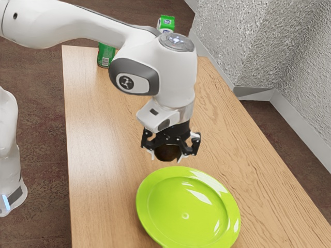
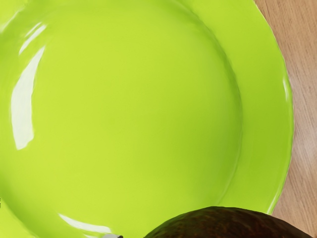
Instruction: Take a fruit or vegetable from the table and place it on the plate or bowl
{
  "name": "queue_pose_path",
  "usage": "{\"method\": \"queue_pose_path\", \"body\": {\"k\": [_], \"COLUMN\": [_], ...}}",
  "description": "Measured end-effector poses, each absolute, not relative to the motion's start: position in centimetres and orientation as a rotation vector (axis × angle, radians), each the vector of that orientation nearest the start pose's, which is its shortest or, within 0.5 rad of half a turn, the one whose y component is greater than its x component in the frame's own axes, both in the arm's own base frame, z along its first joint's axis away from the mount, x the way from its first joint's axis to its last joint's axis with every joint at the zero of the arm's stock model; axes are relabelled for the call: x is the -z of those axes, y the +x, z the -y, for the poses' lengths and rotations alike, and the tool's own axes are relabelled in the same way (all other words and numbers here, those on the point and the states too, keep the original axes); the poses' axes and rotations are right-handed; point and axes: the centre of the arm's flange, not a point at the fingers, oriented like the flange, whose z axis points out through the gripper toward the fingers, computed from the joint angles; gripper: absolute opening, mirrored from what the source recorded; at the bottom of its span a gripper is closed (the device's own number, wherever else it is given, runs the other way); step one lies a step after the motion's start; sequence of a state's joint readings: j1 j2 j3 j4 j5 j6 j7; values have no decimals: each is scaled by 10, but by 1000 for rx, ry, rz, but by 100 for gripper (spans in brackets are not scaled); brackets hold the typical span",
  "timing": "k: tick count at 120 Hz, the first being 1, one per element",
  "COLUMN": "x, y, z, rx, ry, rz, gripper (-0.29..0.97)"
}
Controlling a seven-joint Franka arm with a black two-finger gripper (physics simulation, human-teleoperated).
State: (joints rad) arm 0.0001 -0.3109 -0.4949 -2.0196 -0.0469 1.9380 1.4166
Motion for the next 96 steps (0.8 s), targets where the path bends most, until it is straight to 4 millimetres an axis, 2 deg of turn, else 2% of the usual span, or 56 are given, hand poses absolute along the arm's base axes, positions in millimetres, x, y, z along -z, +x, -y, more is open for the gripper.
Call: {"method": "queue_pose_path", "body": {"k": [20, 35, 40, 49, 65, 96], "x": [-580, -574, -573, -571, -570, -571], "y": [395, 383, 381, 380, 379, 379], "z": [309, 328, 331, 332, 332, 332], "rx": [181, 168, 166, 159, 149, 166], "ry": [-1696, -1704, -1713, -1737, -1781, -1846], "rz": [-2440, -2443, -2438, -2427, -2410, -2376], "gripper": [15, 15, 16, 35, 54, 65]}}
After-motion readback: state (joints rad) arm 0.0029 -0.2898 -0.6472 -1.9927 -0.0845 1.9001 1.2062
